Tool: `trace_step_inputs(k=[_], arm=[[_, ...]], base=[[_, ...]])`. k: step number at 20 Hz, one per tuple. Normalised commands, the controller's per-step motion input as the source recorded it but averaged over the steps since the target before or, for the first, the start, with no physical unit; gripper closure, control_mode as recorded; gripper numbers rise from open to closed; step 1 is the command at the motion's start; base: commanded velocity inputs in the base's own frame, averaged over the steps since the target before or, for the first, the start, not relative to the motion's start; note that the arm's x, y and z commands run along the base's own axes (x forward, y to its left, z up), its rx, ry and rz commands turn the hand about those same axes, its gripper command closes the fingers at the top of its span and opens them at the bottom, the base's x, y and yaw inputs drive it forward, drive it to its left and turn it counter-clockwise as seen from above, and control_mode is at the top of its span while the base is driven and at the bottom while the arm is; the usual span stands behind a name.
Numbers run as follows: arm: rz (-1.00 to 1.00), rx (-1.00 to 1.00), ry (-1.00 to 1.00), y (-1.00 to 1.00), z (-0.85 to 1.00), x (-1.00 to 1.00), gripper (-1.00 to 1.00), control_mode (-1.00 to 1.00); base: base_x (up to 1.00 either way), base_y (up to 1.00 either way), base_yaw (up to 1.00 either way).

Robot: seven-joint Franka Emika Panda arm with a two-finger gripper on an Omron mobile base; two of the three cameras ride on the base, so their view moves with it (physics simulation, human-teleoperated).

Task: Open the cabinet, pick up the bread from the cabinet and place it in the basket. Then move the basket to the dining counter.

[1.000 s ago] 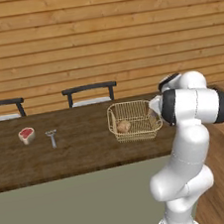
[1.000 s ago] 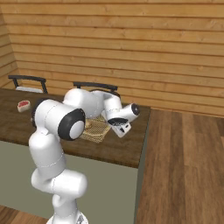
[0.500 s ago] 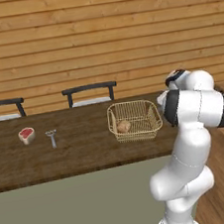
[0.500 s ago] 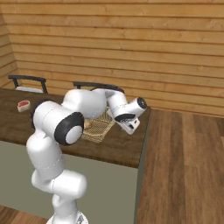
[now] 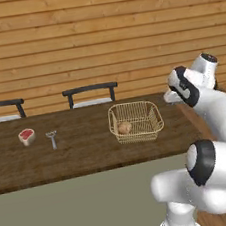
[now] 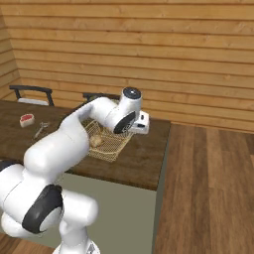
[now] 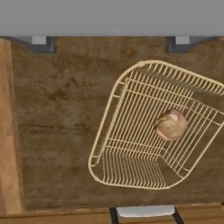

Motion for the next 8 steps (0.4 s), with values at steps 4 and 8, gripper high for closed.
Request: trace_step_inputs(k=[4,8], arm=[[0.2,-0.51,-0.35,0.5,1.0,-1.0,-1.0,-1.0],[0.17,-0.37,-0.45,0.2,1.0,-1.0,-1.0,-1.0]], base=[[0.0,0.0,0.0],[0.0,0.0,0.0]])
